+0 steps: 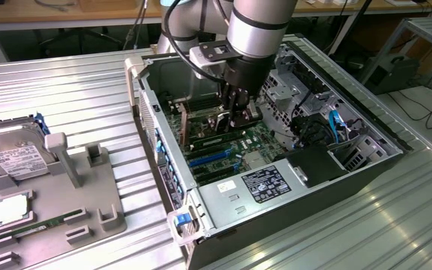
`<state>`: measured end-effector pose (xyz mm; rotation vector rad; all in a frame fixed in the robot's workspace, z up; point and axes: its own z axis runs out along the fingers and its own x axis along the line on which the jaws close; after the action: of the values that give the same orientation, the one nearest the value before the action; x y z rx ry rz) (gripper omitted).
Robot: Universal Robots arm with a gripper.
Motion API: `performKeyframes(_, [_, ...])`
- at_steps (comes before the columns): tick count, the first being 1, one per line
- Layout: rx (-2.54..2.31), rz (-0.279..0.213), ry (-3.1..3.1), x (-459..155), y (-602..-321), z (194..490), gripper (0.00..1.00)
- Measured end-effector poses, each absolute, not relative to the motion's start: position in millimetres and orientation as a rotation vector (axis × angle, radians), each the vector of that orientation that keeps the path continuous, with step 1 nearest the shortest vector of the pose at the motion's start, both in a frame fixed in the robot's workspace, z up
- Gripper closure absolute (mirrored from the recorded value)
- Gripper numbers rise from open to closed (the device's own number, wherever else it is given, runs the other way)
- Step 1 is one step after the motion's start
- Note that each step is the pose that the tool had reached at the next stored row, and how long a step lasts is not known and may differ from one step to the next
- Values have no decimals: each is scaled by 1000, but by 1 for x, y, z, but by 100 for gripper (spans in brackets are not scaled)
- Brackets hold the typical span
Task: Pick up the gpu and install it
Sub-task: 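Insert the gpu into the slot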
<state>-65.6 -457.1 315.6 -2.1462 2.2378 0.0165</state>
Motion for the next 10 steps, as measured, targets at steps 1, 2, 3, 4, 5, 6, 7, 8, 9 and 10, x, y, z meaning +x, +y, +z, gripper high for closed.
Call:
performKeyframes(1, [-2147, 19, 2239, -66, -457, 314, 72])
performKeyframes(2, [-2148, 22, 2241, -66, -457, 313, 72])
performKeyframes(3, [-2150, 26, 2242, -66, -457, 312, 72])
performKeyframes(4, [-2152, 30, 2244, -66, -457, 311, 72])
performKeyframes(5, [-2153, 32, 2246, -66, -457, 310, 72])
performKeyframes(6, [-2153, 33, 2246, -66, -457, 308, 72])
performKeyframes(7, [-2153, 34, 2247, -66, -457, 306, 72])
performKeyframes(8, [-2154, 34, 2246, -66, -457, 305, 72])
performKeyframes(9, [-2155, 34, 2246, -66, -457, 304, 72])
performKeyframes(10, [-2157, 35, 2244, -66, -457, 303, 72])
